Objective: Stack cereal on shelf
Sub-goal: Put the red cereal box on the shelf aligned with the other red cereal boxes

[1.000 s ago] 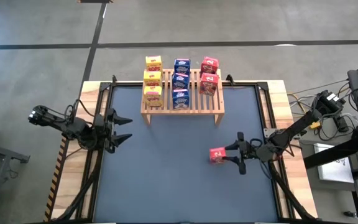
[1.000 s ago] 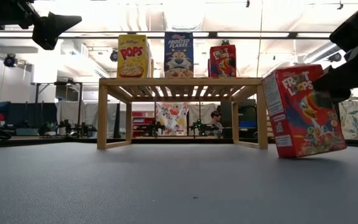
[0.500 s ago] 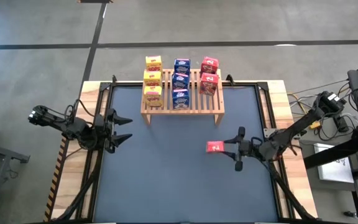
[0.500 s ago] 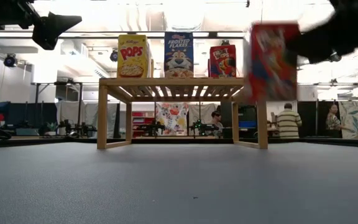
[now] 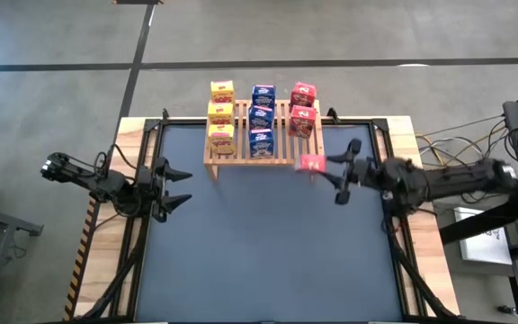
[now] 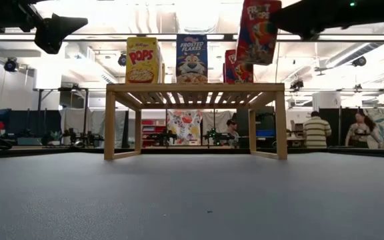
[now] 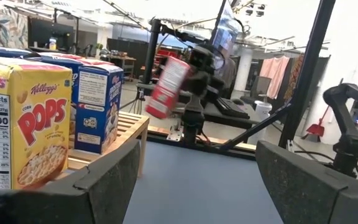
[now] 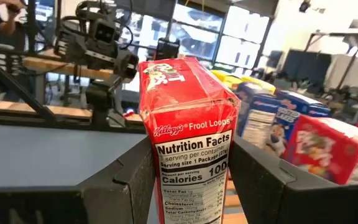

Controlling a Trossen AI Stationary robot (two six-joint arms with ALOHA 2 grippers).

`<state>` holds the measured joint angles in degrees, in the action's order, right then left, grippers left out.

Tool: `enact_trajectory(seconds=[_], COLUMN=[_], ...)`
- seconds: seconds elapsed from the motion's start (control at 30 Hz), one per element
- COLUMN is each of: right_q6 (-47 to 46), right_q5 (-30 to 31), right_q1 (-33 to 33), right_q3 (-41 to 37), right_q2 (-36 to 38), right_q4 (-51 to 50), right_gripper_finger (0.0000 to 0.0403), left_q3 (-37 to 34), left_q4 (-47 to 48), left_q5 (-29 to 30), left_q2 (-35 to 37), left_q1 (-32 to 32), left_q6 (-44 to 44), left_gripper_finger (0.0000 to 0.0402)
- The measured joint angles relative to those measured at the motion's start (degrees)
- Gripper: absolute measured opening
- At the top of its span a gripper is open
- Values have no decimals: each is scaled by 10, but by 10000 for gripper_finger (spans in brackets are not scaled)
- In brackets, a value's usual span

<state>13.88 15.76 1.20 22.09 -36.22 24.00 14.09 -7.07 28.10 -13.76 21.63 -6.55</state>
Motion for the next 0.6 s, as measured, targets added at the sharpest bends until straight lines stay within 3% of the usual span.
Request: enact_trajectory(seconds=[0.2, 0.3, 0.43, 0.6], right_q6=[-44, -62, -69, -72], right_q5=[-237, -314, -358, -386], right_q1=[-196, -269, -323, -340], right_q3=[76, 98, 102, 102], right_q2=[8, -12, -53, -101], right_q4=[-117, -137, -135, -95], right_gripper_finger=[176, 176, 176, 176], left_q3=[0, 0, 0, 0], left_q4=[2, 5, 4, 4], left_q5=[-2, -2, -2, -2], left_q2=[0, 0, 0, 0], left_q1=[0, 0, 0, 0], left_q6=[0, 2, 9, 9], left_gripper_finger=[303, 303, 303, 303])
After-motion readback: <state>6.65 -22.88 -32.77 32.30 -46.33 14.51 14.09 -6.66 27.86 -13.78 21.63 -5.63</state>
